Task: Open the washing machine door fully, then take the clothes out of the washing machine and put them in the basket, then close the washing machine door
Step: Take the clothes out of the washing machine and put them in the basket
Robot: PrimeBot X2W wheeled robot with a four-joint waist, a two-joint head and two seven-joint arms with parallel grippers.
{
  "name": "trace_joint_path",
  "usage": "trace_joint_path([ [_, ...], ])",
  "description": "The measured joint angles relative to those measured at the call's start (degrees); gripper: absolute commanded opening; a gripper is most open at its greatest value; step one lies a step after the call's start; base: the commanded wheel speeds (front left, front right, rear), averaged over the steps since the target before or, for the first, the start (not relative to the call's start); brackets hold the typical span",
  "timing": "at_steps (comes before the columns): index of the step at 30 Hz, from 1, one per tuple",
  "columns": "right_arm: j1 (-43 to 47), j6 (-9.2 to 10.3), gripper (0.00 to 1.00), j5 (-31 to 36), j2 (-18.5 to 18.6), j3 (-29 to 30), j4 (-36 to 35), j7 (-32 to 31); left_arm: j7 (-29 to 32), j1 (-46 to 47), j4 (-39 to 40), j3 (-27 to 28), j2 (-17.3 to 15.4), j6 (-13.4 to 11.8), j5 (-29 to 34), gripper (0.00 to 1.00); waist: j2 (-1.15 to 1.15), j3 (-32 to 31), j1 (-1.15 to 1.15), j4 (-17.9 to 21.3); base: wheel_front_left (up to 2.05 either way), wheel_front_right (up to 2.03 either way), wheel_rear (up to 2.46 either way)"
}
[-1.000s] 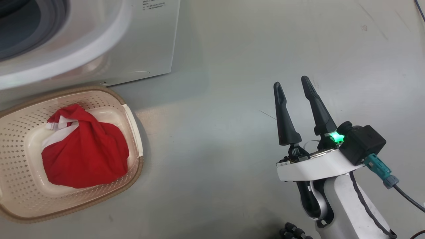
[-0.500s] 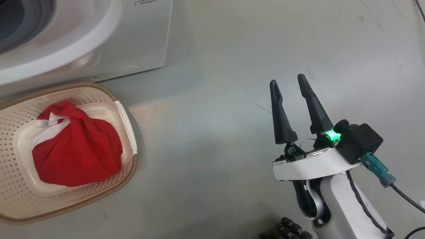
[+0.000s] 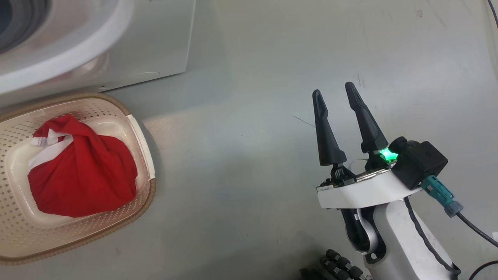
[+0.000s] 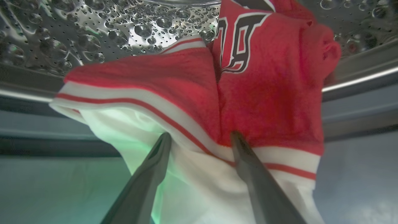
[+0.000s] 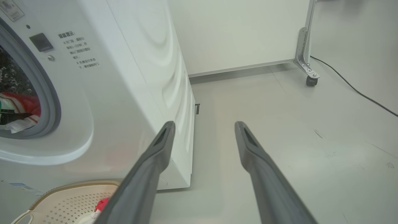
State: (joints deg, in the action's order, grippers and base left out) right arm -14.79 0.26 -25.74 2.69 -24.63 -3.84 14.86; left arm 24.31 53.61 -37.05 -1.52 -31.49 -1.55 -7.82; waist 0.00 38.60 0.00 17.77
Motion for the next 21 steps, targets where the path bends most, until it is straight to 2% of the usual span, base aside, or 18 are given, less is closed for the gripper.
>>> trace_joint_path([
  [3,-0.02,0.45,1.00,-0.05,0.00,0.00,-0.08,0.00,0.49,0.95,-0.29,-0.38,0.00,0.01,0.26,1.00,0.00,0.20,0.00,0.13,0.00,0.00,0.00],
  [4,-0.03,0.45,1.00,-0.07,0.00,0.00,-0.09,0.00,0.93,1.36,-0.45,-0.41,0.03,0.01,0.26,0.85,0.00,0.26,0.00,0.17,0.00,0.00,0.00],
  [5,-0.04,0.47,1.00,-0.07,0.00,0.00,-0.09,0.00,1.12,1.75,-0.66,-0.40,0.08,0.01,0.23,0.17,0.00,0.31,0.00,0.20,0.00,0.00,0.00],
  [6,-0.06,0.47,1.00,-0.08,0.00,0.00,-0.11,0.00,1.34,2.09,-0.82,-0.37,0.15,0.01,0.19,0.00,0.00,0.36,0.00,0.22,0.00,0.00,0.00],
  [14,-1.18,0.51,1.00,-0.16,0.00,0.20,-0.12,0.00,1.23,3.04,-1.55,-0.43,1.49,0.11,-0.24,0.00,0.00,0.38,0.00,0.03,0.00,0.00,0.00],
  [21,-1.27,0.99,1.00,-0.14,0.01,0.63,0.25,0.00,-2.83,3.28,-2.37,-0.24,3.70,0.32,-1.47,0.00,0.00,-0.64,0.00,-0.72,0.00,0.00,0.00],
])
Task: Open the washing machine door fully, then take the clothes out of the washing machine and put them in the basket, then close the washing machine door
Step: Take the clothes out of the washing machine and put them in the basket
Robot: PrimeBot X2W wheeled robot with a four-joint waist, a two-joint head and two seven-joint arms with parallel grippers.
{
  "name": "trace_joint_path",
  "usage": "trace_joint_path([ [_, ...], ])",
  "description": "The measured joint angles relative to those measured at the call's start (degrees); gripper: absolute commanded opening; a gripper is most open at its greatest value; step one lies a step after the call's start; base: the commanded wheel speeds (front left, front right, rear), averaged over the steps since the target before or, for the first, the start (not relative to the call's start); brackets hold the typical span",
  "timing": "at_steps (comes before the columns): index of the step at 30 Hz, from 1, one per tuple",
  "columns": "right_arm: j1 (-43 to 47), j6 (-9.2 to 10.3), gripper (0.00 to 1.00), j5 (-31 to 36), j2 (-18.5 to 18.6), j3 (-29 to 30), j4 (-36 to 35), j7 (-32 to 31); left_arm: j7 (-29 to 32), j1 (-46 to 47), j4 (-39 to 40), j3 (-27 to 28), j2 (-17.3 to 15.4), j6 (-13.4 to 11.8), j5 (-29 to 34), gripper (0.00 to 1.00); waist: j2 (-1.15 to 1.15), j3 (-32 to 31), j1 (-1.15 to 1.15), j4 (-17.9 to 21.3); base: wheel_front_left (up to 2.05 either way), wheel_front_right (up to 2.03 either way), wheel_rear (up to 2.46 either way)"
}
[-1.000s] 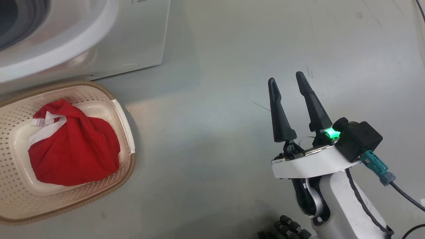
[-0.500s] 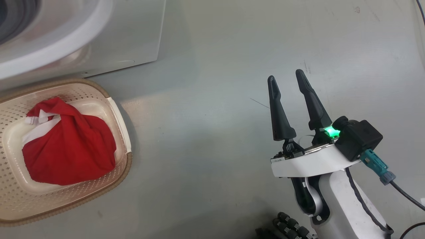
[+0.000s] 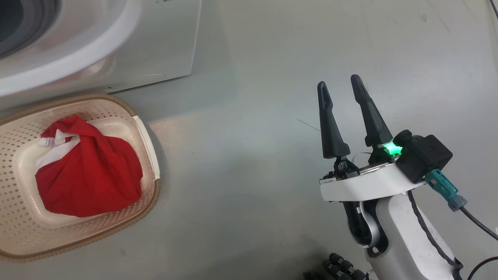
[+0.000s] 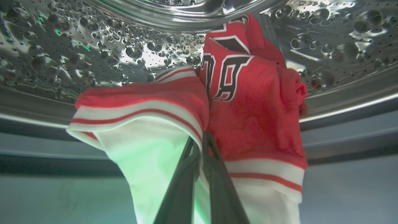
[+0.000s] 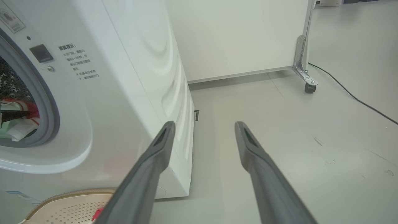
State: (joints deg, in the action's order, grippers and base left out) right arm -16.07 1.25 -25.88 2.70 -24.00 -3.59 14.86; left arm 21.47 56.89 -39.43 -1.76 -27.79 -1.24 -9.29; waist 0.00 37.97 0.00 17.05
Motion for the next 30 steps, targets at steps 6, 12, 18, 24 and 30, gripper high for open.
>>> trace_joint_path([
  [6,-0.03,0.00,1.00,0.27,0.00,1.19,0.64,0.00,-4.48,0.03,-0.75,0.00,1.75,0.54,-0.68,0.00,0.00,-1.73,0.00,-0.70,0.00,0.00,0.00],
  [12,-0.03,-0.09,1.00,1.12,0.01,2.21,1.69,0.00,-9.91,-1.02,-0.93,-0.14,4.61,1.69,-2.67,0.00,0.00,-4.04,0.00,-1.76,0.00,0.00,0.00],
  [18,0.00,-0.65,1.00,1.81,0.02,3.10,2.90,0.00,-15.17,-3.80,-1.66,-0.49,6.90,3.67,-3.52,0.00,0.00,-6.92,0.00,-3.14,0.00,0.00,0.00],
  [24,0.43,-1.16,1.00,2.45,0.05,4.23,4.16,0.00,-20.36,-6.57,-2.44,-1.21,8.32,5.36,-3.85,0.00,0.00,-10.18,0.00,-4.67,0.00,0.00,0.00],
  [30,2.43,-1.82,1.00,2.86,0.09,5.06,5.42,0.00,-25.57,-10.61,-2.90,-2.11,9.34,6.60,-4.59,0.00,0.00,-14.20,0.00,-6.44,0.00,0.00,0.00],
])
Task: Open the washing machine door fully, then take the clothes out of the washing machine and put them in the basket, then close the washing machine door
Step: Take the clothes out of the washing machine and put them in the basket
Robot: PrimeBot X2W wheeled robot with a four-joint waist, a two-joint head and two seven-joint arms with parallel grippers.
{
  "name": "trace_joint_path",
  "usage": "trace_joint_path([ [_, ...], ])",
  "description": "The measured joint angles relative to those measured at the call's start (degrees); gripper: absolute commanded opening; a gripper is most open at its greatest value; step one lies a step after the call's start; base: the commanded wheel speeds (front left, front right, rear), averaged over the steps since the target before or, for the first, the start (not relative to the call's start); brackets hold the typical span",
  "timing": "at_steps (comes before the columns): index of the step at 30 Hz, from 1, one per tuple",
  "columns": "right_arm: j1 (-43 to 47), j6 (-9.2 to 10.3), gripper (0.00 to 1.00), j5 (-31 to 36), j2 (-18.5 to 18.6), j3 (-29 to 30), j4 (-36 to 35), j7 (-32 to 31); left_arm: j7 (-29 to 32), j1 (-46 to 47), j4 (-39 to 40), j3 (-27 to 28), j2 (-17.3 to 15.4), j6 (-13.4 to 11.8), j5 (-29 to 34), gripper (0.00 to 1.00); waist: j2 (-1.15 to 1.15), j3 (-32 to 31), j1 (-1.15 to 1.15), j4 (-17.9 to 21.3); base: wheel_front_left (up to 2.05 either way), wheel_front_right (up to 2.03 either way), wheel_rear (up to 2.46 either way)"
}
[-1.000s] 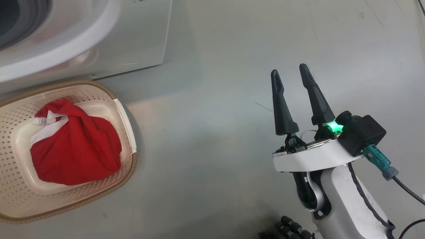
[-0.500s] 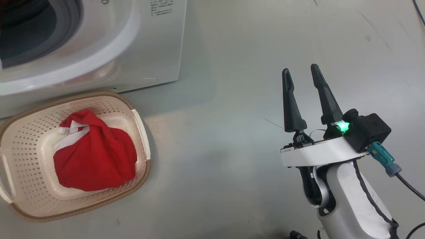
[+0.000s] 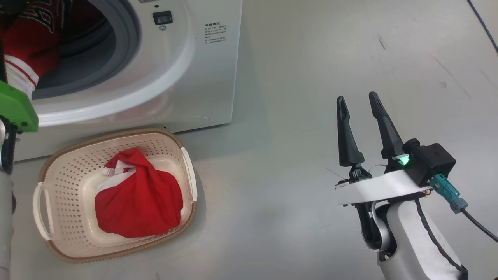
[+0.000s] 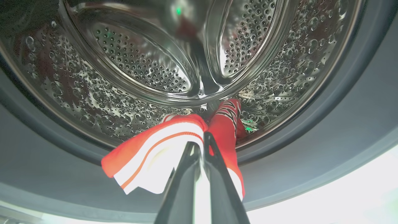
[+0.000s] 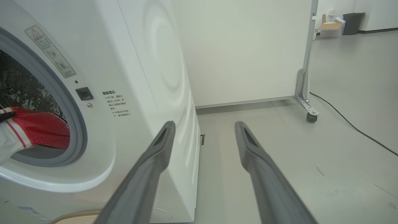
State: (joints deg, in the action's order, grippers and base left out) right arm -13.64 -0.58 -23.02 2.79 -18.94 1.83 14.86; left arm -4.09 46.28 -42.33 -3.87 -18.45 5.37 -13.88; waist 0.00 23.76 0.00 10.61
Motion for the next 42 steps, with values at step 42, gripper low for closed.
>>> trace_joint_path([
  [42,6.13,-2.85,1.00,1.07,0.01,2.54,1.29,0.00,-10.18,-19.59,20.81,0.08,5.54,1.48,-3.35,0.00,0.00,-12.41,0.00,-5.16,0.00,0.00,0.00],
])
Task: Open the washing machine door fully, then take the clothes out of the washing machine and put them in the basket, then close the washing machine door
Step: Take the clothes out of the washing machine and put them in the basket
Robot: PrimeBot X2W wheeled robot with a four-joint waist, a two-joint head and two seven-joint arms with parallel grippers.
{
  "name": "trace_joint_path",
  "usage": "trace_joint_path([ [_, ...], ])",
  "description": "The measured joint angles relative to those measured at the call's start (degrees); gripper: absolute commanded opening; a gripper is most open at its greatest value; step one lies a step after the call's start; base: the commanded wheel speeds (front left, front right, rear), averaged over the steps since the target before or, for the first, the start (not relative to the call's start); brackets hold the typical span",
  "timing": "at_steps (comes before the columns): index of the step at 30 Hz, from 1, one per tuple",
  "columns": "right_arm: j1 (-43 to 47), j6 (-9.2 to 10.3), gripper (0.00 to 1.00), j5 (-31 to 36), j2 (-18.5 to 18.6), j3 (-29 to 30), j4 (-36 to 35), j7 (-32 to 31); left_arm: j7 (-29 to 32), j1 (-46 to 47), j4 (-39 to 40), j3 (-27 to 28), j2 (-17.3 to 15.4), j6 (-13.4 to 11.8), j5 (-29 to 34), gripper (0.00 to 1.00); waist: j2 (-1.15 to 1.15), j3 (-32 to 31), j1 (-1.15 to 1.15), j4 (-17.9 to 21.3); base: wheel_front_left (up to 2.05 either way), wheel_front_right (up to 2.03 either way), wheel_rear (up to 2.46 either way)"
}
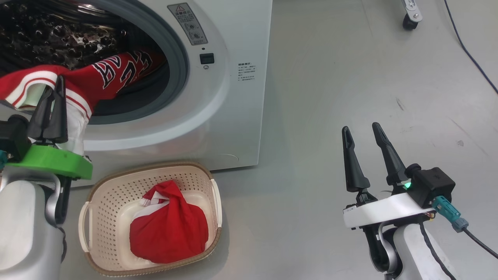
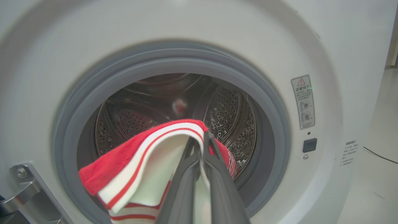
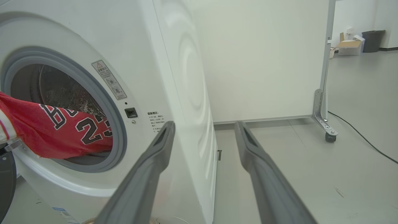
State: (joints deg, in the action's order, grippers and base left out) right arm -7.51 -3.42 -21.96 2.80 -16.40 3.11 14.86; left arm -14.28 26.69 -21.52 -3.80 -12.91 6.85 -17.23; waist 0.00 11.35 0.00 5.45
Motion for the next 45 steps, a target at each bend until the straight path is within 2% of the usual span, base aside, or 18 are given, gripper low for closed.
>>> trace_joint_path([
  [13,1.04,-0.05,1.00,0.00,0.00,0.40,0.03,0.00,-0.18,-1.71,14.13,3.82,1.05,-0.58,-0.01,0.00,0.00,-1.32,0.00,-0.52,0.00,0.00,0.00],
  [21,1.05,-0.31,1.00,0.00,0.00,0.37,0.03,0.00,-0.46,-3.33,19.81,5.16,1.16,-0.58,-0.01,0.00,0.00,-1.87,0.00,-0.43,0.00,0.00,0.00],
  [34,1.30,-0.56,1.00,0.00,0.00,0.36,0.01,0.00,-0.41,-8.48,22.58,3.52,1.36,-0.58,0.00,0.00,0.00,-1.96,0.00,-0.22,0.00,0.00,0.00],
  [45,1.34,-0.57,1.00,-0.01,0.00,-0.77,-0.70,0.00,5.24,-13.69,20.93,-0.45,1.42,-0.53,-0.01,0.00,0.00,-0.20,0.00,0.34,0.00,0.00,0.00],
])
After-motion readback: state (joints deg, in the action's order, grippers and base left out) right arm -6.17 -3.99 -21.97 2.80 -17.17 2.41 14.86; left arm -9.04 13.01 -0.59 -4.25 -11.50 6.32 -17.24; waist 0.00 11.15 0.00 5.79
